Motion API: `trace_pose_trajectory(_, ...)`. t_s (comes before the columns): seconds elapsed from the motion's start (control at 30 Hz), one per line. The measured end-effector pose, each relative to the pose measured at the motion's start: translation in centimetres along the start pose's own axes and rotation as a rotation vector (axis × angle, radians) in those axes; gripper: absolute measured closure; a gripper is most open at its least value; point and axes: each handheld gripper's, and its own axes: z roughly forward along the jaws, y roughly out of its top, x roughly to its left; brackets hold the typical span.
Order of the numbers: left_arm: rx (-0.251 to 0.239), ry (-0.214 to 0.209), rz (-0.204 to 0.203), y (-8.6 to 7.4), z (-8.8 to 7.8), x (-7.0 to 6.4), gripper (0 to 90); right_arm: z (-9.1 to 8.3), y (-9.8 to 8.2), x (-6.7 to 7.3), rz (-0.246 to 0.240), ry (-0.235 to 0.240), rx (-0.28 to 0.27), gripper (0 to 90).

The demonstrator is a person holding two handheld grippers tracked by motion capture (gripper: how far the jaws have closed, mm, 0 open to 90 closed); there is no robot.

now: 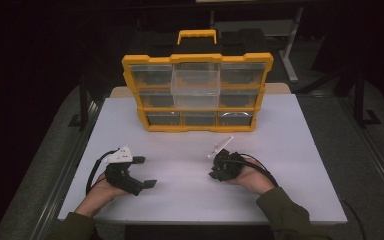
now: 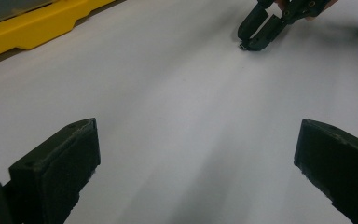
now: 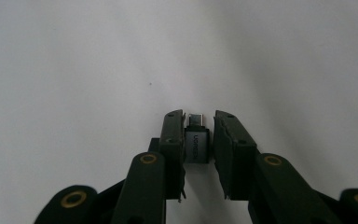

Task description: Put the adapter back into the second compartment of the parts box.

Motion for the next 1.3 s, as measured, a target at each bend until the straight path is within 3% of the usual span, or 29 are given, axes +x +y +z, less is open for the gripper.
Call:
trace_pose_trajectory(0.7,-0.003,0.003,0.02,-0.1,0.1,-0.1,0.0,-0.1,0.1,-0.1,-0.013,0.003,-0.001,75.3)
trace_pose_trajectory(1.3,-0.001,0.002,0.023,-0.1,0.0,-0.2,0.0,-1.8,0.4,-0.3,-0.008,0.027,-0.039,75.3)
